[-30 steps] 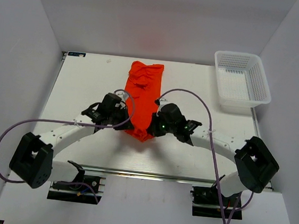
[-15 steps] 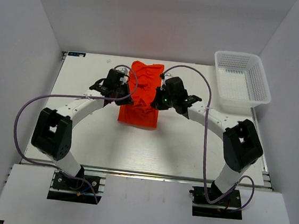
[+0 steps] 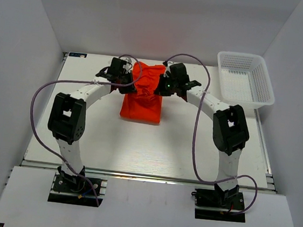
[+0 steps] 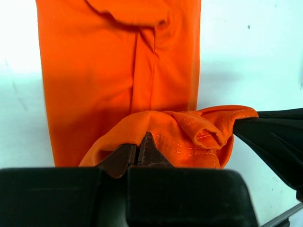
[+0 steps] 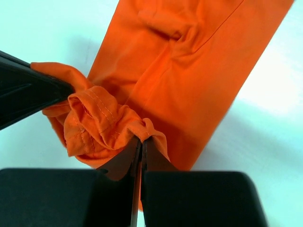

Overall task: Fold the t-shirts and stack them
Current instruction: Fold the folded rectangular tshirt in 1/3 of the way, then grab one side of the 2/3 rectangular tshirt with both arms, then fold the long partially folded tshirt into a neat square

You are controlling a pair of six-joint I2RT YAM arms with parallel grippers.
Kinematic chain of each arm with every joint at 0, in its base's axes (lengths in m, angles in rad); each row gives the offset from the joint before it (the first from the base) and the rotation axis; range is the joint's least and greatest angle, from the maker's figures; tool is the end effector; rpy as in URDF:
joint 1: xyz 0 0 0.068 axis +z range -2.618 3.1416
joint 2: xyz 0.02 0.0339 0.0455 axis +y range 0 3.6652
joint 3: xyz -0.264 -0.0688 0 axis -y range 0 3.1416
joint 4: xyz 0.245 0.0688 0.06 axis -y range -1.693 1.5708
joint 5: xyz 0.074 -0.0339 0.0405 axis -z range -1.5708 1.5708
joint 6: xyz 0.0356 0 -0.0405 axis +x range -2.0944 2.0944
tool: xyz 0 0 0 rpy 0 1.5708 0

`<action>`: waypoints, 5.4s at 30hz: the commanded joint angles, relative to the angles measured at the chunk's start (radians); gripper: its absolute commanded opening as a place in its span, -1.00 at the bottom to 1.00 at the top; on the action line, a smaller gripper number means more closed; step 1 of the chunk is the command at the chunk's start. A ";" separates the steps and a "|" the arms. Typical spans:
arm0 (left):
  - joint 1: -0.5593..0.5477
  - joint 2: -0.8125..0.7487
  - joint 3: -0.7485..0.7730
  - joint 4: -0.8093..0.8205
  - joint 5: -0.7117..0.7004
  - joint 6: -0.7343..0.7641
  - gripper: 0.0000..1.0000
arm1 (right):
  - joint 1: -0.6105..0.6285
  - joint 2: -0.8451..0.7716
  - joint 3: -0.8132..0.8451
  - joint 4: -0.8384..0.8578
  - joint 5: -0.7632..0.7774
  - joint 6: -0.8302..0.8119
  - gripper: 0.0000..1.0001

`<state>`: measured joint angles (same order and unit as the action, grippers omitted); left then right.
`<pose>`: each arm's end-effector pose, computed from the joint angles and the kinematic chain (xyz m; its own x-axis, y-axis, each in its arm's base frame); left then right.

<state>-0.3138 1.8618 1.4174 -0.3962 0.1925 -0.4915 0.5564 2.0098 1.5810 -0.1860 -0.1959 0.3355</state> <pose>0.3930 -0.1347 0.2341 -0.8250 -0.2193 -0.5208 0.0397 0.8969 -0.4405 0.3946 0.2536 0.2423 -0.6775 -0.0411 -0.7344 -0.4554 0.8075 0.3750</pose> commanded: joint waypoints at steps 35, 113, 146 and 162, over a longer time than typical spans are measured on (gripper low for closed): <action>0.136 -0.476 -0.518 0.115 0.039 0.010 0.99 | 0.022 0.046 0.071 0.065 -0.346 -0.214 0.81; 0.107 -0.475 -0.785 0.335 0.493 0.085 -1.00 | -0.046 -0.471 -0.799 0.272 -0.250 -0.003 -1.00; 0.085 -0.831 -0.603 0.051 0.438 -0.047 -1.00 | -0.023 -0.967 -0.719 -0.043 -0.086 0.048 -1.00; 0.105 -0.454 -0.295 0.034 0.282 -0.062 -1.00 | -0.076 -0.613 -0.425 -0.130 0.043 -0.001 -1.00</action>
<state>-0.2180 1.3842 1.0527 -0.3599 0.5301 -0.5549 0.5045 1.3453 1.0912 -0.2951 -0.1856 0.3569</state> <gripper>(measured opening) 0.009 0.010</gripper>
